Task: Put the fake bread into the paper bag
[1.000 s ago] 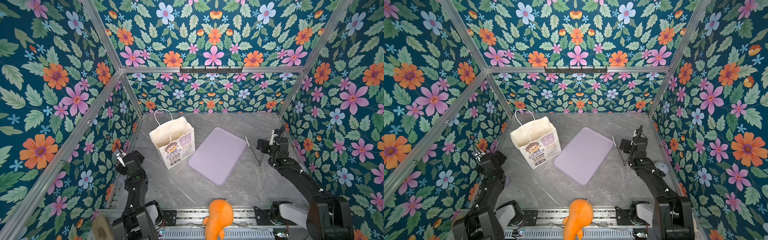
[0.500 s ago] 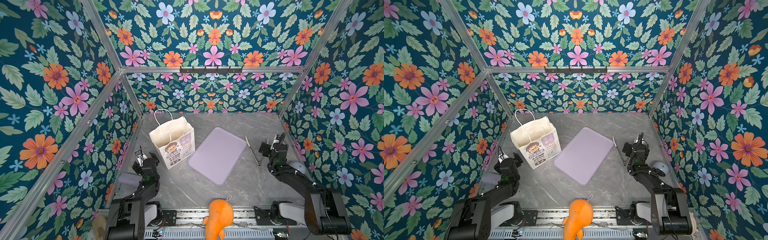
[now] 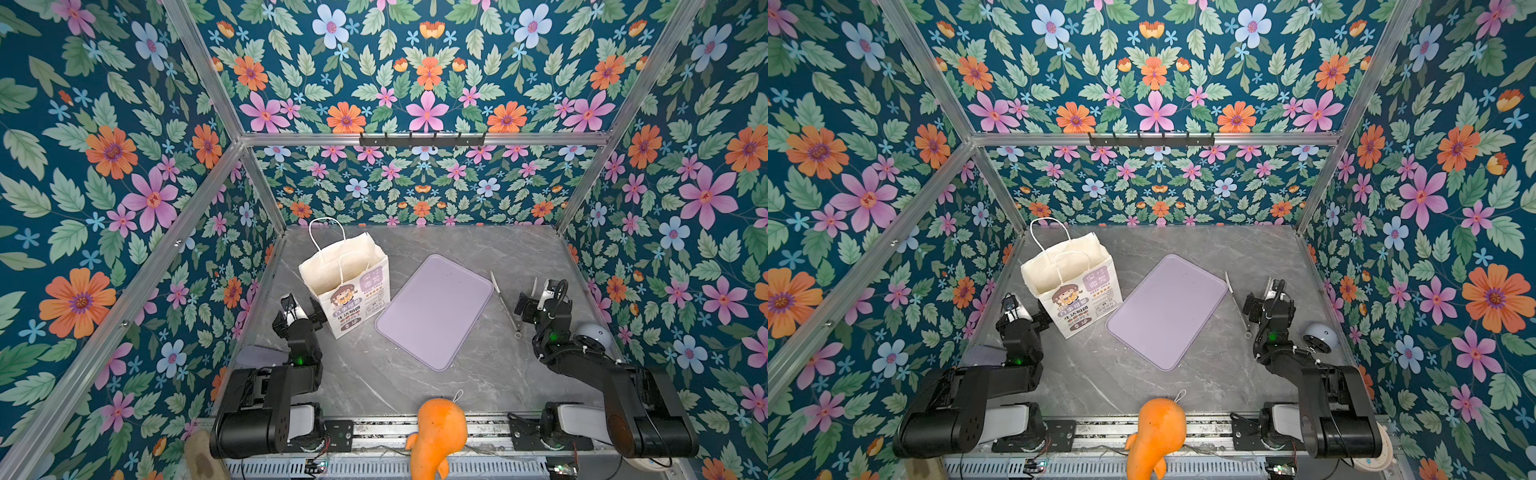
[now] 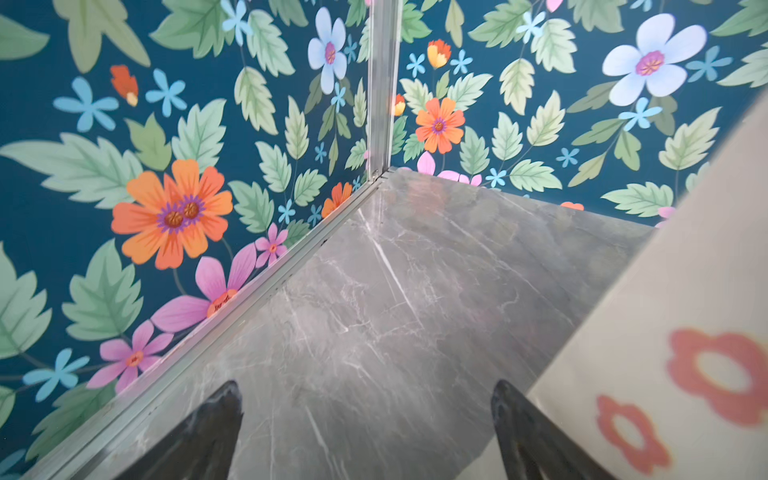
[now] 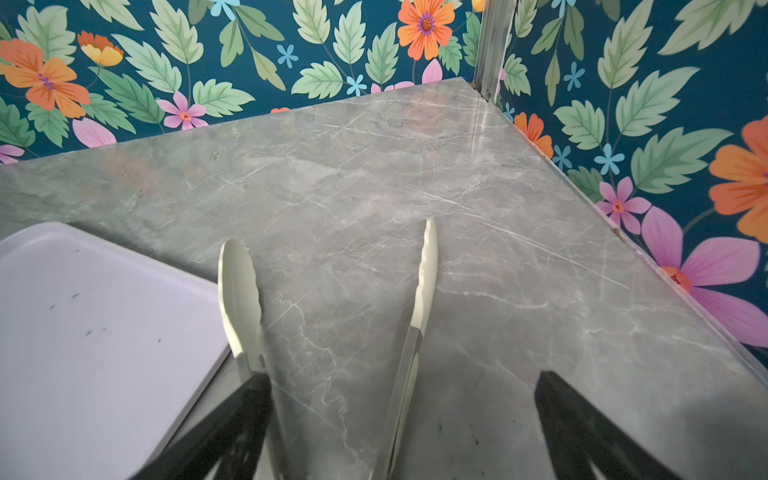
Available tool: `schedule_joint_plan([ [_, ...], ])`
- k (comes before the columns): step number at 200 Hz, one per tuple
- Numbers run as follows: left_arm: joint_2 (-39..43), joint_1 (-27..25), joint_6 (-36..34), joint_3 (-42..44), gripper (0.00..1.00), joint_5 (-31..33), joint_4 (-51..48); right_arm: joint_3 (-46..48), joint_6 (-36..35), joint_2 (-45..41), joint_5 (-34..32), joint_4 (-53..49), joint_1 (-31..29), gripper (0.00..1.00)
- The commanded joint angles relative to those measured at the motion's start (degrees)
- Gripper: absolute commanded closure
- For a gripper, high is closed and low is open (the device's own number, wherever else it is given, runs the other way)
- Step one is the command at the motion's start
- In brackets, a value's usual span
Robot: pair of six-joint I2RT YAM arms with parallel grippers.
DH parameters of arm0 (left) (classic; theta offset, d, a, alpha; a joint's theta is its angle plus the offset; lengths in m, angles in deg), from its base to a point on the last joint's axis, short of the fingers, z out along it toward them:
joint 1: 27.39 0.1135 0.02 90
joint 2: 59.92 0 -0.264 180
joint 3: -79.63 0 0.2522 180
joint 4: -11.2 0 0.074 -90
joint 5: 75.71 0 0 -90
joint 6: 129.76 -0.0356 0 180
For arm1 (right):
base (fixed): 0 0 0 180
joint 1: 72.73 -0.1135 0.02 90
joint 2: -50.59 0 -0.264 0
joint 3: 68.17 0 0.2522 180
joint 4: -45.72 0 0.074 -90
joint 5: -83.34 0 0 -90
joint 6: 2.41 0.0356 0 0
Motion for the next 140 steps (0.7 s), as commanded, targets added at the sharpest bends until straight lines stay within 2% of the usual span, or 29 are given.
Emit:
schedule_joint_plan([
  [1, -0.9, -0.2, -1.9, -1.6, 0.06, -2.8, 3.5, 1.5, -1.1, 3.3, 2.0, 11.6, -0.1, 0.01],
  [41, -4.4, -0.4, -1.6, -2.6, 0.04, -5.6, 6.8, 1.7, -2.2, 8.8, 3.1, 18.2, 0.0, 0.01],
  [60, -8.2, -1.4, -2.5, -3.2, 0.03, -5.9, 10.1, -0.1, -1.4, 8.0, 2.0, 12.5, 0.0, 0.01],
  [92, -12.4, -2.6, -3.4, -5.0, 0.02, -4.5, 11.2, -0.5, -1.2, 8.4, 1.6, 12.5, 0.0, 0.01],
  [131, -14.2, -3.1, -3.2, -8.9, 0.0, -3.9, 4.7, -0.4, -1.4, 8.6, 1.6, 12.9, 0.0, 0.01],
  [140, -17.2, -3.0, -3.7, -8.8, 0.0, -3.3, 10.1, -0.4, -1.4, 8.5, 1.6, 12.9, 0.0, 0.01],
])
